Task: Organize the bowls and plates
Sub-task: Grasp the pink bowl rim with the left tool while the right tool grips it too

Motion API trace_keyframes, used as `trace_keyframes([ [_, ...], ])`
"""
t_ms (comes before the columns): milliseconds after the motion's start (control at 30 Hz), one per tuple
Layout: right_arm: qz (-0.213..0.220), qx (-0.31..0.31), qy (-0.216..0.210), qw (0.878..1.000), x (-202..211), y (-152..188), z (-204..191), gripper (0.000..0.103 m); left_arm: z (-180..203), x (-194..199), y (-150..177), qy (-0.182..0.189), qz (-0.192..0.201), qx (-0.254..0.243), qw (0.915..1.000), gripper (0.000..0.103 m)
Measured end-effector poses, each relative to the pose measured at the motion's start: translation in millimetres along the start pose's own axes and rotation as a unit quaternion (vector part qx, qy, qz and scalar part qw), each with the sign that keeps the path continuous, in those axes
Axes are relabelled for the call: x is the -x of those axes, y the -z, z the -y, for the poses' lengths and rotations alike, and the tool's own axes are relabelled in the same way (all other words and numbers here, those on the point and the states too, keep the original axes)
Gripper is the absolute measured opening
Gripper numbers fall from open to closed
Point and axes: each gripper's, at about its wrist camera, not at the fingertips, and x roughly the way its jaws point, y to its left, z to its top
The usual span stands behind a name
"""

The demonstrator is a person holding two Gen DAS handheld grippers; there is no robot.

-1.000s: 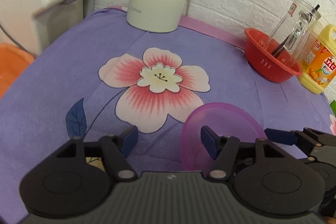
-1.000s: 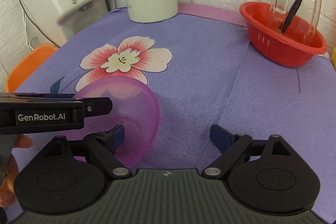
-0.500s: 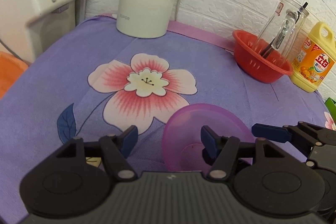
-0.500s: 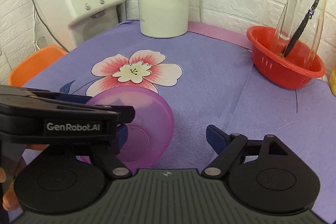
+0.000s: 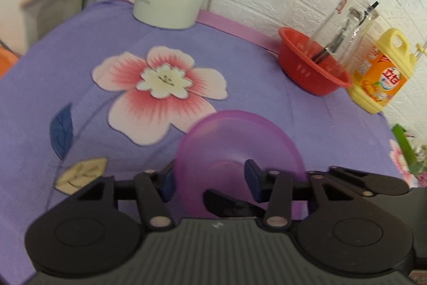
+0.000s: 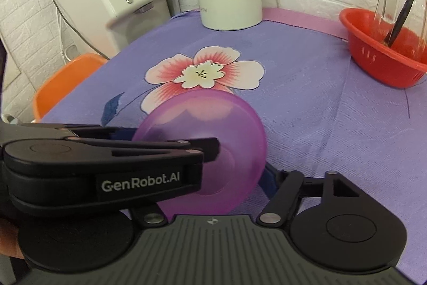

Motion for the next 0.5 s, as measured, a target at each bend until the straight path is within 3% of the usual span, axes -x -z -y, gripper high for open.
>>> trace_keyframes([
  [267,0.001,0.009,0.016,1.0,28,9,-12,0.103,16,30,12,0.016,0.005,-0.008,0.9998,0.047],
  [500,0.016,0.006,0.043,0.999,83,28,-18,0.103,54,79,37,0.05,0.019,-0.027,0.9982,0.047],
])
